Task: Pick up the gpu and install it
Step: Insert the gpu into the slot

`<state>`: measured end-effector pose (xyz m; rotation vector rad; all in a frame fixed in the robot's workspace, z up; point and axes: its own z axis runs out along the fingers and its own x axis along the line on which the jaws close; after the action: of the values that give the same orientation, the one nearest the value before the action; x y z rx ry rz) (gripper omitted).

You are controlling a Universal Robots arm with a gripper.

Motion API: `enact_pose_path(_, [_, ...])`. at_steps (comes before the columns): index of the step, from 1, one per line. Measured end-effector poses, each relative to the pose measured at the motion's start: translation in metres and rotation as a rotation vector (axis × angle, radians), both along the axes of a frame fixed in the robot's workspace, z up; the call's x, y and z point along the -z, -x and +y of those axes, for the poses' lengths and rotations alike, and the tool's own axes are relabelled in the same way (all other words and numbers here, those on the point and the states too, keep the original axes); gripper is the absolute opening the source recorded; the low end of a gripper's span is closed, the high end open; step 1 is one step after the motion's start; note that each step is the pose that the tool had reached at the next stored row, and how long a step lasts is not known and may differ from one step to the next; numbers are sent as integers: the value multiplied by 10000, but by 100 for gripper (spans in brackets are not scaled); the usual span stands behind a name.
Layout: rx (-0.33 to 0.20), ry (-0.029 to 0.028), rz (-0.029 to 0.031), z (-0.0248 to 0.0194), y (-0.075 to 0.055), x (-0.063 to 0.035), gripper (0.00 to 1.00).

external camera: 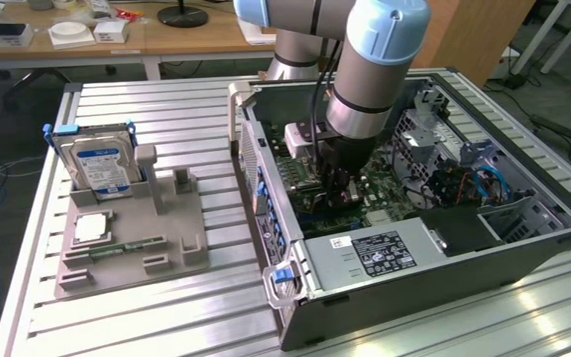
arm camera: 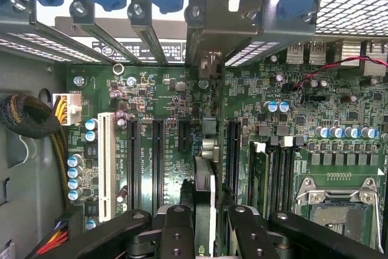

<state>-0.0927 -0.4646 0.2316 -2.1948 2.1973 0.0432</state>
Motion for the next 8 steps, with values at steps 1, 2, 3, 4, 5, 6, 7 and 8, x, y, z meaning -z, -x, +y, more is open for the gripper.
enact_pose_path(1, [0,0,0,0,0,0,26])
enact_pose_path(2, [0,0,0,0,0,0,26])
enact_pose_path(3, [0,0,0,0,0,0,26])
enact_pose_path(4, [0,0,0,0,0,0,26])
enact_pose_path(5, [0,0,0,0,0,0,26])
enact_pose_path(6, [1,0,0,0,0,0,26])
enact_pose_path(7, [1,0,-1,0,0,0,26])
enact_pose_path(8, [0,0,0,0,0,0,26])
